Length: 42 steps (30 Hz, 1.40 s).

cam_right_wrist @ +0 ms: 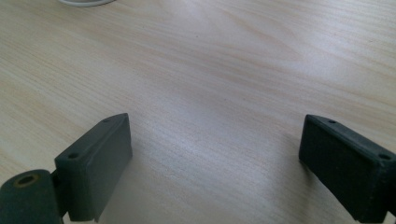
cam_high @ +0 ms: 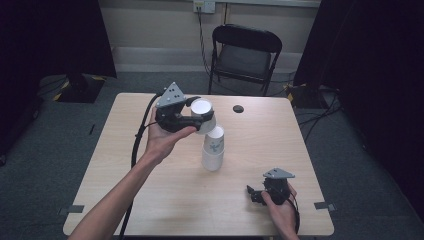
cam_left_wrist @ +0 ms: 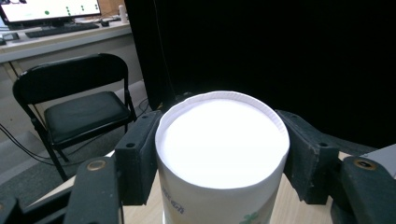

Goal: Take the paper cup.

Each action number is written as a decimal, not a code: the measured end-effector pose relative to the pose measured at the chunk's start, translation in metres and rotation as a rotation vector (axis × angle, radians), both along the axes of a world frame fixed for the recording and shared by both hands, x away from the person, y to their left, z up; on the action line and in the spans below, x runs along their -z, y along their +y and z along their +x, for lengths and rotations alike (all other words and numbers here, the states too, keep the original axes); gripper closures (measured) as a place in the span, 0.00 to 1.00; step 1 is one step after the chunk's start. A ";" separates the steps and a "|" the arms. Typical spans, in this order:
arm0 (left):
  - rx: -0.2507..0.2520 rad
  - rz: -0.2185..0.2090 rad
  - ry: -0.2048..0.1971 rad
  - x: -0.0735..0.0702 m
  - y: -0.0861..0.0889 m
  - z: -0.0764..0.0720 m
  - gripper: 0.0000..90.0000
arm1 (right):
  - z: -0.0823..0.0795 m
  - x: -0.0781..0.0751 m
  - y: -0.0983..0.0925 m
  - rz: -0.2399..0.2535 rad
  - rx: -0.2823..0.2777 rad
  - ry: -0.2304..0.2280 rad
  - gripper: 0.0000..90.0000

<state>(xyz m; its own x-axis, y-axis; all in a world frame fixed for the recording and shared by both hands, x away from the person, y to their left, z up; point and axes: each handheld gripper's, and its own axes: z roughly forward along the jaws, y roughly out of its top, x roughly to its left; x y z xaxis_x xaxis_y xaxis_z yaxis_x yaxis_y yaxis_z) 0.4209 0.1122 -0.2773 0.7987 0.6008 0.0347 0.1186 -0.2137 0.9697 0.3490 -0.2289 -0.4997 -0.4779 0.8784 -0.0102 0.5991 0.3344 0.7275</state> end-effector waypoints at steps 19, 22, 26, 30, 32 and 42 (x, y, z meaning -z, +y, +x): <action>0.009 -0.047 0.132 0.033 0.054 -0.034 0.40 | -0.003 -0.002 0.004 0.019 -0.010 0.012 0.16; 0.008 -0.070 0.165 0.048 0.061 -0.040 0.40 | -0.006 -0.005 0.007 0.030 -0.035 0.012 0.21; 0.003 -0.075 0.188 0.064 0.069 -0.047 0.40 | -0.013 -0.013 0.014 0.034 -0.066 -0.036 0.26; -0.015 -0.082 0.193 0.076 0.074 -0.053 0.40 | -0.021 -0.022 0.022 0.069 -0.108 -0.095 0.29; -0.016 -0.082 0.196 0.078 0.075 -0.054 0.40 | -0.023 -0.024 0.025 0.077 -0.124 -0.108 0.29; 0.017 -0.120 0.250 0.089 0.080 -0.067 0.40 | -0.044 -0.066 0.076 0.109 -0.401 -0.196 0.35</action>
<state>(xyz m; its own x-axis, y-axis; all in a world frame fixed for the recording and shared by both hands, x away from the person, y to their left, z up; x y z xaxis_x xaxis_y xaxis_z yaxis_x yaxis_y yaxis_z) 0.3540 0.1924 -0.3660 0.7837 0.5750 -0.2350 0.3546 -0.1035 0.9293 0.3049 -0.1528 -0.4332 -0.7788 0.6251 -0.0522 0.2851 0.4268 0.8582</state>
